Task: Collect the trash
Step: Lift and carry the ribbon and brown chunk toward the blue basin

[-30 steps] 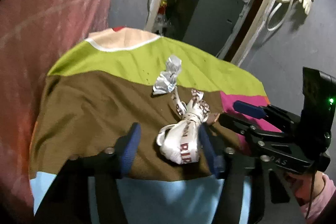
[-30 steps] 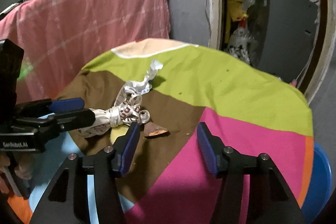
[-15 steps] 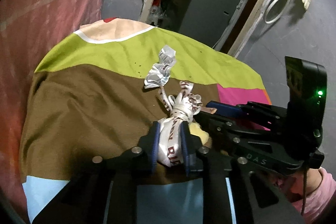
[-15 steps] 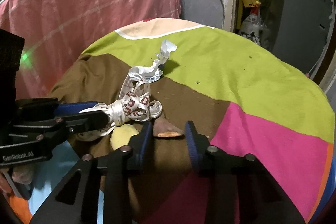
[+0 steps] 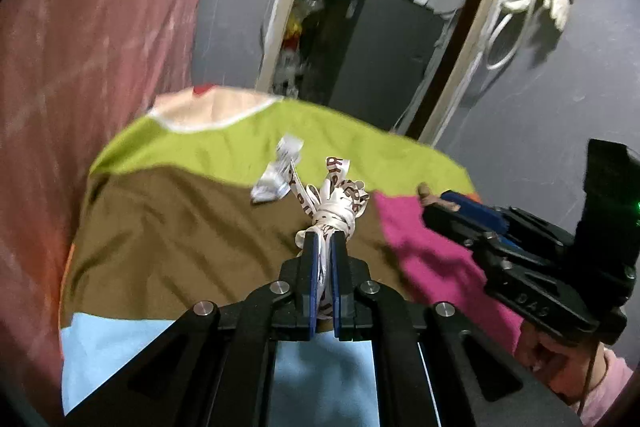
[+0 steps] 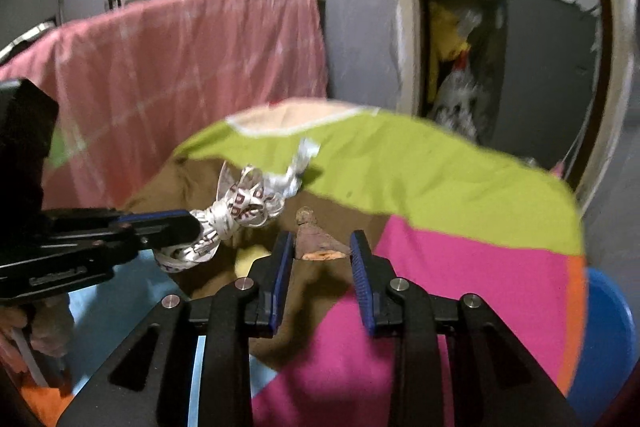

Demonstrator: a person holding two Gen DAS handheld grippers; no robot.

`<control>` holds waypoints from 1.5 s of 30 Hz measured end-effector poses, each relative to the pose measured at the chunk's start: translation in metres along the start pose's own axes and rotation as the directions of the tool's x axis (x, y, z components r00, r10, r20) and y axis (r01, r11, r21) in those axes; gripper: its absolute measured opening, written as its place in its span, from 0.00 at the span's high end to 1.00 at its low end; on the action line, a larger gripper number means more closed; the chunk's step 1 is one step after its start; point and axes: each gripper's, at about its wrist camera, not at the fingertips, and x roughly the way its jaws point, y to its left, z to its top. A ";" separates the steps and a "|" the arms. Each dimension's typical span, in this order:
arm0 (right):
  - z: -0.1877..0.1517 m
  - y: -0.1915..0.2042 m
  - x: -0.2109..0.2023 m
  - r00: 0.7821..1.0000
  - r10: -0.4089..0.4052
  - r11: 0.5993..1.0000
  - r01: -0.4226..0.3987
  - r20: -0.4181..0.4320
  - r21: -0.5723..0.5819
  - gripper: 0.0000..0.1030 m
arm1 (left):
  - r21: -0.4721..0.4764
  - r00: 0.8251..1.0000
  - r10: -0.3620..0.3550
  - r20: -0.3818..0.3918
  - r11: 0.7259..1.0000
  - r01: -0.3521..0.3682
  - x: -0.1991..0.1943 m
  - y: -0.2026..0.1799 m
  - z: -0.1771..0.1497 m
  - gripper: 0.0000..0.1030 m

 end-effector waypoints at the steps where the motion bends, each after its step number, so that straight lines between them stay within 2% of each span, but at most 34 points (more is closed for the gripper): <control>1: 0.002 -0.001 -0.011 0.999 -0.018 1.000 0.018 0.035 -0.003 0.74 | 0.006 1.000 -0.019 0.019 1.000 0.019 -0.005 -0.005 0.002 0.96; 4: 0.009 -0.004 -0.042 0.988 -0.080 0.996 0.083 0.134 -0.012 0.74 | 0.024 0.993 -0.066 0.097 0.998 0.064 -0.019 -0.022 0.012 0.96; 9: 0.018 -0.005 -0.094 0.942 -0.170 0.983 0.183 0.288 -0.018 0.74 | 0.063 0.963 -0.126 0.237 0.991 0.114 -0.041 -0.059 0.028 0.96; 14: 0.022 -0.013 -0.144 0.873 -0.261 0.959 0.285 0.411 0.004 0.74 | 0.099 0.919 -0.174 0.353 0.984 0.149 -0.056 -0.096 0.040 0.96; 22: 0.013 -0.038 -0.204 0.759 -0.398 0.900 0.431 0.515 0.060 0.74 | 0.160 0.843 -0.249 0.477 0.968 0.195 -0.067 -0.154 0.042 0.96; 29: -0.004 -0.061 -0.243 0.673 -0.489 0.841 0.533 0.555 0.095 0.74 | 0.191 0.800 -0.295 0.522 0.955 0.227 -0.056 -0.201 0.038 0.96; 32: -0.011 -0.071 -0.255 0.636 -0.522 0.816 0.567 0.568 0.115 0.74 | 0.202 0.791 -0.306 0.530 0.951 0.232 -0.051 -0.222 0.036 0.96; 35: -0.017 -0.082 -0.263 0.615 -0.546 0.798 0.588 0.569 0.129 0.74 | 0.213 0.787 -0.310 0.533 0.950 0.230 -0.044 -0.237 0.036 0.96; 39: -0.023 -0.095 -0.267 0.604 -0.564 0.788 0.596 0.563 0.150 0.74 | 0.226 0.793 -0.312 0.523 0.948 0.224 -0.032 -0.251 0.037 0.96; 42: -0.029 -0.106 -0.264 0.605 -0.577 0.785 0.597 0.549 0.167 0.74 | 0.238 0.808 -0.305 0.503 0.948 0.210 -0.017 -0.259 0.035 0.96; 45: -0.039 -0.120 -0.259 0.615 -0.588 0.786 0.589 0.525 0.190 0.74 | 0.251 0.834 -0.294 0.468 0.948 0.193 0.002 -0.268 0.032 0.96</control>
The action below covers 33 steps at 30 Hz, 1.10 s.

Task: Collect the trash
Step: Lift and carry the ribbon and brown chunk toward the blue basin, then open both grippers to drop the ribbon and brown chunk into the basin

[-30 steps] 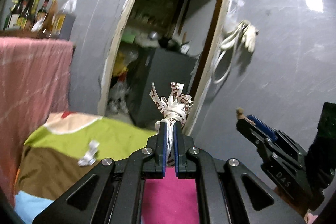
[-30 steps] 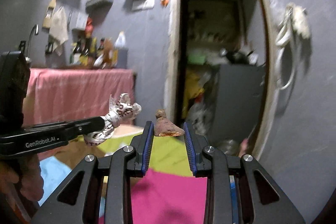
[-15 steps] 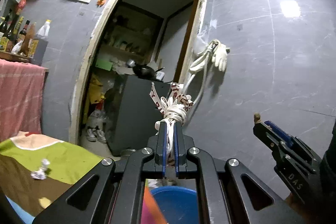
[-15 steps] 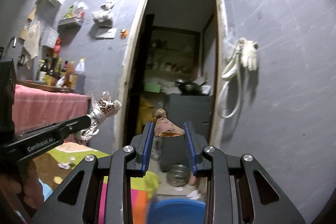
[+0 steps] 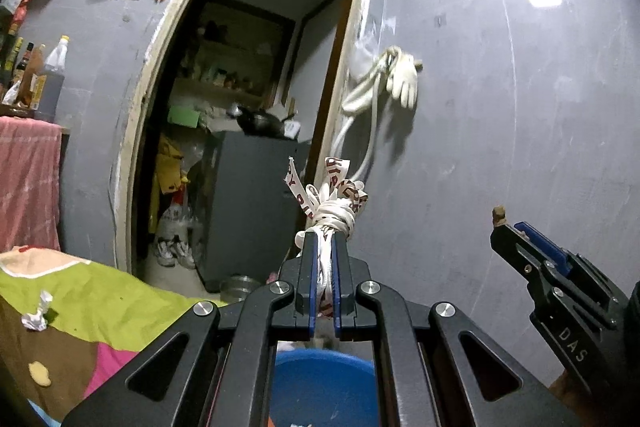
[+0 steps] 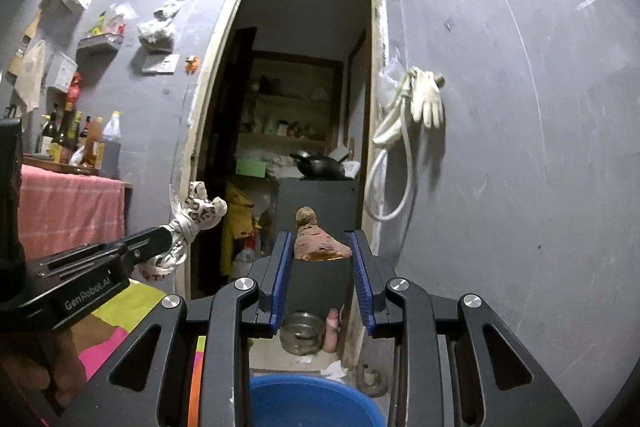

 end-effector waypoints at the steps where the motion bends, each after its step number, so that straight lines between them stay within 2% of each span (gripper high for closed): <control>1: -0.004 -0.003 0.002 1.000 -0.001 1.000 0.001 -0.011 0.006 0.74 | 0.006 1.000 0.003 -0.019 1.000 -0.003 0.007 -0.001 -0.005 0.96; 9: -0.048 -0.018 0.022 0.993 -0.008 0.999 0.014 -0.122 0.049 0.74 | -0.021 0.987 0.028 -0.161 0.999 -0.032 0.051 0.003 -0.046 0.96; 15: -0.074 -0.022 0.034 0.982 -0.001 0.997 0.016 -0.191 0.080 0.74 | -0.025 0.967 0.039 -0.251 0.999 -0.047 0.067 0.012 -0.073 0.96; 22: -0.101 -0.021 0.052 0.957 0.034 0.993 0.001 -0.289 0.121 0.73 | -0.048 0.921 0.041 -0.386 0.997 -0.064 0.086 0.022 -0.101 0.96; 33: -0.127 -0.021 0.066 0.919 0.057 0.989 0.002 -0.390 0.149 0.73 | -0.039 0.865 0.031 -0.501 0.997 -0.059 0.106 0.027 -0.133 0.96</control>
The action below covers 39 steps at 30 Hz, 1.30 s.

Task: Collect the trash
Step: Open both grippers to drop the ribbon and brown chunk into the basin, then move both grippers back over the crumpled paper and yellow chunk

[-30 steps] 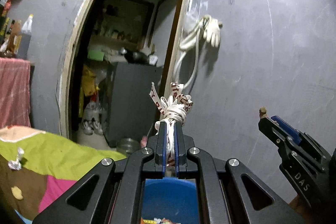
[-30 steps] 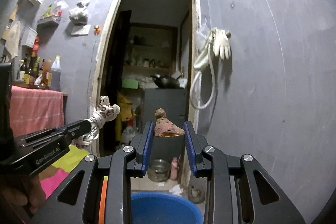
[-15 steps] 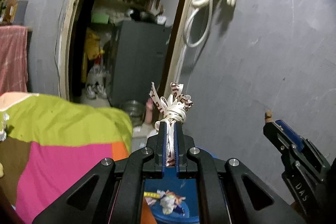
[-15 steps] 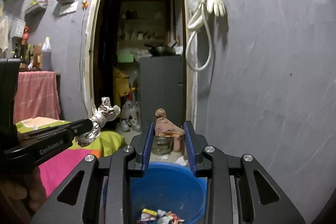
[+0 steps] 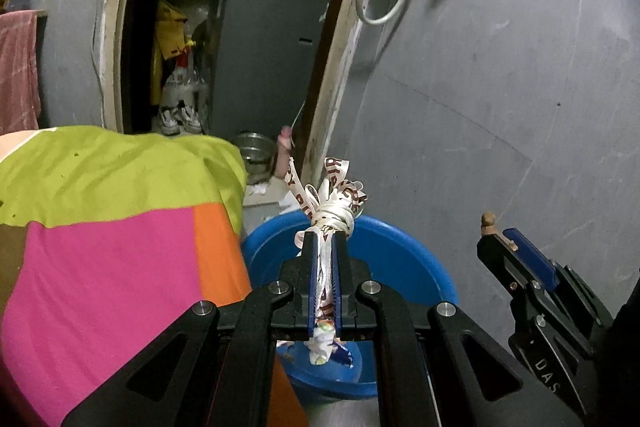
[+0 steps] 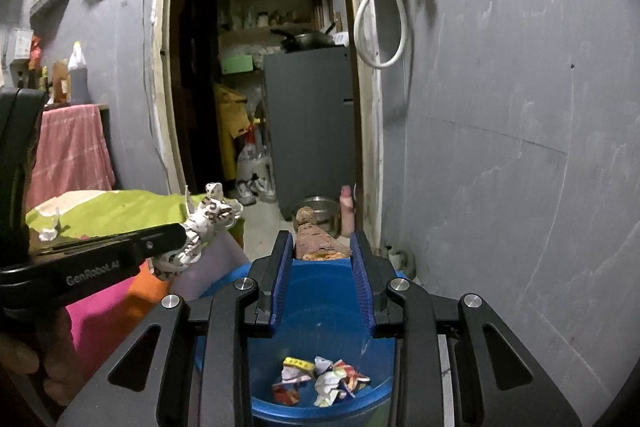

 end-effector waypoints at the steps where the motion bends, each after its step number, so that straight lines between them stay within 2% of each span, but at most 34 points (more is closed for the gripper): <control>1: -0.001 0.000 0.001 1.000 0.001 1.000 -0.001 -0.006 -0.003 0.73 | -0.002 1.000 0.001 -0.007 1.000 -0.001 0.002 0.000 -0.002 0.96; 10: -0.008 -0.004 0.011 0.998 0.009 1.000 -0.009 -0.057 0.013 0.73 | -0.031 0.999 -0.002 -0.053 1.000 0.000 0.011 0.005 -0.004 0.95; 26: -0.004 -0.006 0.012 0.998 0.013 1.000 -0.012 -0.059 0.027 0.72 | -0.064 0.999 -0.025 -0.042 0.998 0.023 0.002 0.013 0.001 0.87; 31: 0.005 -0.005 0.005 0.999 0.007 1.000 -0.006 -0.036 0.028 0.72 | -0.076 0.999 -0.032 -0.021 0.997 0.030 -0.006 0.014 0.006 0.83; 33: 0.010 -0.004 0.000 1.000 0.007 1.000 -0.006 -0.020 0.025 0.66 | -0.081 0.999 -0.034 -0.007 0.996 0.033 -0.013 0.015 0.009 0.82; 39: 0.030 0.010 -0.020 0.999 0.019 1.000 -0.019 0.035 0.009 0.60 | -0.114 0.996 -0.032 0.077 0.993 0.041 -0.052 0.025 0.026 0.66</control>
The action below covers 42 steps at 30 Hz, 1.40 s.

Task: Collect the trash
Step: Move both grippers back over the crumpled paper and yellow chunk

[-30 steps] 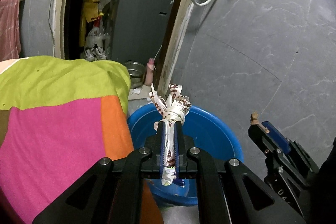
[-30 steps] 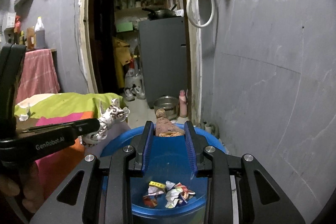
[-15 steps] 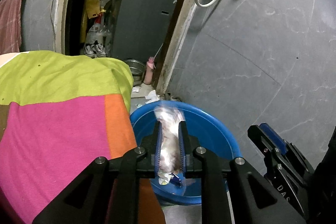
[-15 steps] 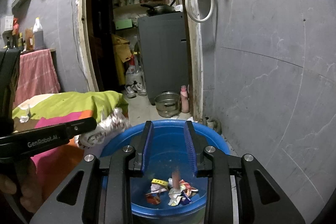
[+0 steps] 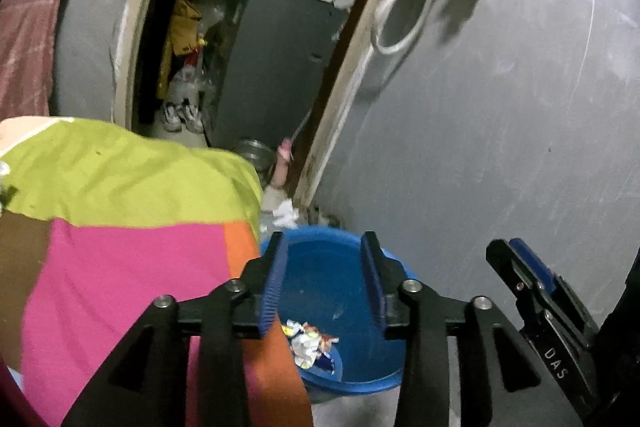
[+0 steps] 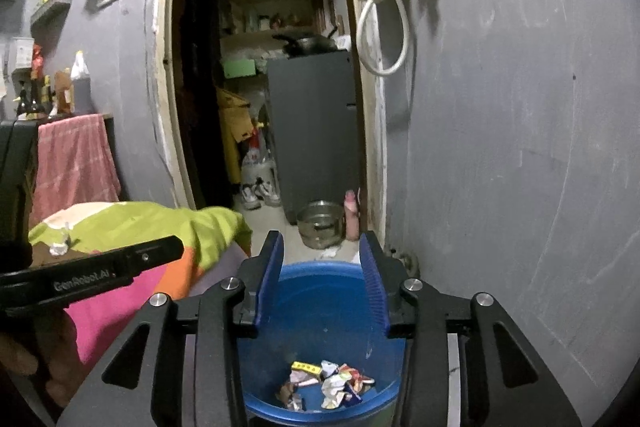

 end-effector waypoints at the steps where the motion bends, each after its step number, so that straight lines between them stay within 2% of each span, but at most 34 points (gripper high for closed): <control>1: 0.004 0.004 -0.004 1.000 0.003 1.000 -0.003 0.016 -0.002 0.58 | -0.003 1.000 0.004 0.019 1.000 -0.004 -0.008 0.002 0.004 0.63; 3: 0.013 0.011 -0.012 0.999 0.010 1.000 -0.009 0.048 -0.006 0.48 | -0.010 0.998 0.014 0.057 1.000 -0.013 -0.026 0.006 0.013 0.56; 7: 0.032 0.030 -0.029 0.993 0.037 0.999 -0.035 0.110 -0.018 0.43 | -0.010 0.989 0.047 0.138 0.999 -0.046 -0.065 0.019 0.029 0.41; 9: 0.039 0.040 -0.035 0.989 0.054 0.998 -0.051 0.139 -0.023 0.27 | -0.003 0.982 0.071 0.174 0.997 -0.071 -0.085 0.026 0.035 0.29; 10: 0.044 0.047 -0.040 0.985 0.066 0.998 -0.062 0.158 -0.028 0.25 | -0.001 0.978 0.079 0.194 0.997 -0.080 -0.097 0.031 0.037 0.21; 13: 0.056 0.065 -0.050 0.976 0.103 0.994 -0.096 0.191 -0.044 0.21 | 0.012 0.964 0.109 0.241 0.993 -0.116 -0.129 0.042 0.039 0.17; 16: 0.063 0.084 -0.061 0.965 0.137 0.990 -0.128 0.225 -0.056 0.13 | 0.014 0.950 0.141 0.278 0.989 -0.150 -0.158 0.056 0.038 0.07; 18: 0.066 0.097 -0.069 0.956 0.157 0.987 -0.147 0.248 -0.058 0.05 | 0.011 0.937 0.157 0.313 0.986 -0.169 -0.179 0.064 0.035 0.06; 20: 0.067 0.108 -0.076 0.948 0.172 0.985 -0.162 0.268 -0.061 0.01 | 0.014 0.925 0.173 0.339 0.982 -0.189 -0.195 0.070 0.035 0.06; 23: 0.067 0.128 -0.086 0.937 0.195 0.981 -0.182 0.291 -0.072 0.00 | 0.019 0.905 0.193 0.380 0.976 -0.216 -0.221 0.079 0.033 0.05; 28: 0.064 0.157 -0.093 0.927 0.237 0.971 -0.222 0.290 -0.084 0.00 | -0.004 0.886 0.220 0.407 0.971 -0.239 -0.249 0.098 0.027 0.02; 33: 0.054 0.187 -0.086 0.926 0.284 0.958 -0.266 0.248 -0.102 0.00 | -0.018 0.867 0.294 0.403 0.949 -0.314 -0.266 0.131 0.015 0.02; 38: 0.035 0.224 -0.069 0.929 0.335 0.938 -0.312 0.159 -0.152 0.00 | -0.036 0.857 0.370 0.359 0.923 -0.383 -0.268 0.166 0.001 0.02; 42: 0.020 0.250 -0.049 0.920 0.384 0.912 -0.365 0.076 -0.187 0.00 | -0.029 0.855 0.415 0.310 0.903 -0.428 -0.259 0.194 -0.006 0.02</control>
